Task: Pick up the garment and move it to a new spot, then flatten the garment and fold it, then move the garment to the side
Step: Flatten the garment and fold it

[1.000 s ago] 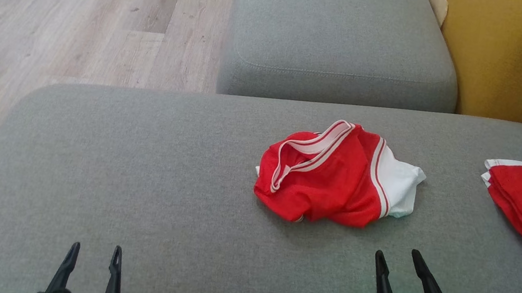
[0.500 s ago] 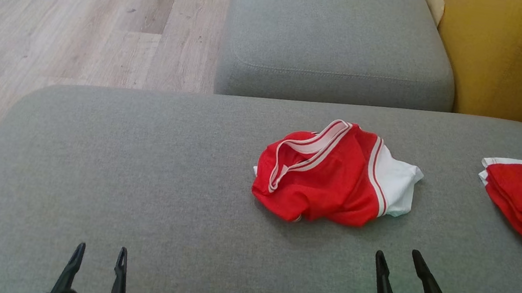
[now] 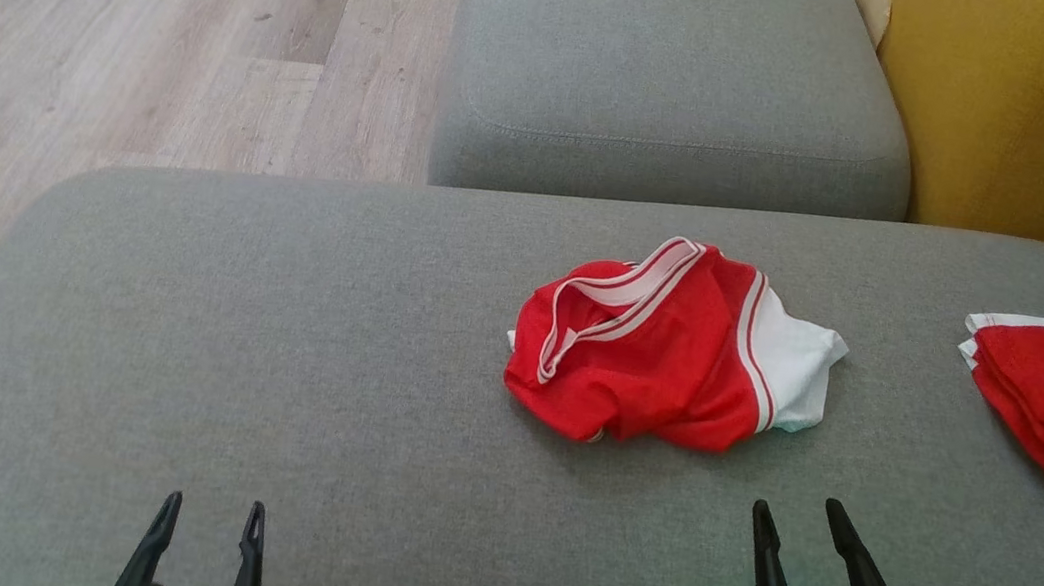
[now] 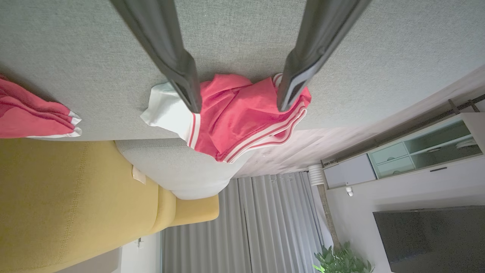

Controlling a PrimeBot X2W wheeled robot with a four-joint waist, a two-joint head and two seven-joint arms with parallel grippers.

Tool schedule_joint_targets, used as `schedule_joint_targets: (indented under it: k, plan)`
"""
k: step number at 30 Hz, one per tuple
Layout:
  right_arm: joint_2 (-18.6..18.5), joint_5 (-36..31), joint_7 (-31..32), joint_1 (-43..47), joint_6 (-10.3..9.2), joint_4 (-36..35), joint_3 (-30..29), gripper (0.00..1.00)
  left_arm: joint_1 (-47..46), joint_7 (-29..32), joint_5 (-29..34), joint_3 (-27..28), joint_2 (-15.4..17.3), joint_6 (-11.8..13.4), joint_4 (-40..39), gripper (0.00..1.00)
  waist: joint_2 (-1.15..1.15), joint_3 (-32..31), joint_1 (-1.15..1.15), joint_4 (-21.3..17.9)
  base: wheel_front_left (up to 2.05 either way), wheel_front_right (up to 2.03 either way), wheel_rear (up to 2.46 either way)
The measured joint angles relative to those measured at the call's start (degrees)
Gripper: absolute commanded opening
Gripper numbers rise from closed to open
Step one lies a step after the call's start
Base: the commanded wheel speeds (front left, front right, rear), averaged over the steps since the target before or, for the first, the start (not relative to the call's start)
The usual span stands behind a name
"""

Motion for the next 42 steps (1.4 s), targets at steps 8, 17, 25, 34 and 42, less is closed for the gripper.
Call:
schedule_joint_targets:
  k: [8,17,25,34,42]
  plan:
    - [0.01,-0.01,0.0,0.01,0.0,-0.01,0.18,1.0,0.05,0.0,-0.02,-0.31,0.25,0.59,-0.04,1.0,0.0,-0.18,0.0,-0.87,0.0,0.0,0.0]
    - [0.01,-0.05,0.0,0.01,0.0,-0.26,0.24,1.0,-0.59,0.0,-0.02,-2.37,0.58,0.12,1.35,1.0,0.0,0.65,0.0,-2.28,0.0,0.0,0.0]
    - [-0.54,-0.12,0.0,-0.85,0.0,-0.89,1.98,1.0,-13.79,0.0,-0.21,-7.89,0.13,-4.94,11.62,1.0,0.0,4.74,0.0,-4.47,0.0,0.0,0.0]
    - [-2.34,-0.12,0.0,-5.13,0.0,-1.48,2.34,1.0,-28.3,0.0,-2.43,-11.66,-1.32,-8.11,22.06,1.0,0.0,9.81,0.0,-8.47,0.0,0.0,0.0]
    - [-3.11,-0.11,0.0,-7.99,0.0,-2.44,2.3,1.0,-40.33,-0.01,-5.08,-15.14,-1.66,-9.13,33.19,1.0,0.0,16.24,0.0,-11.42,0.0,0.0,0.0]
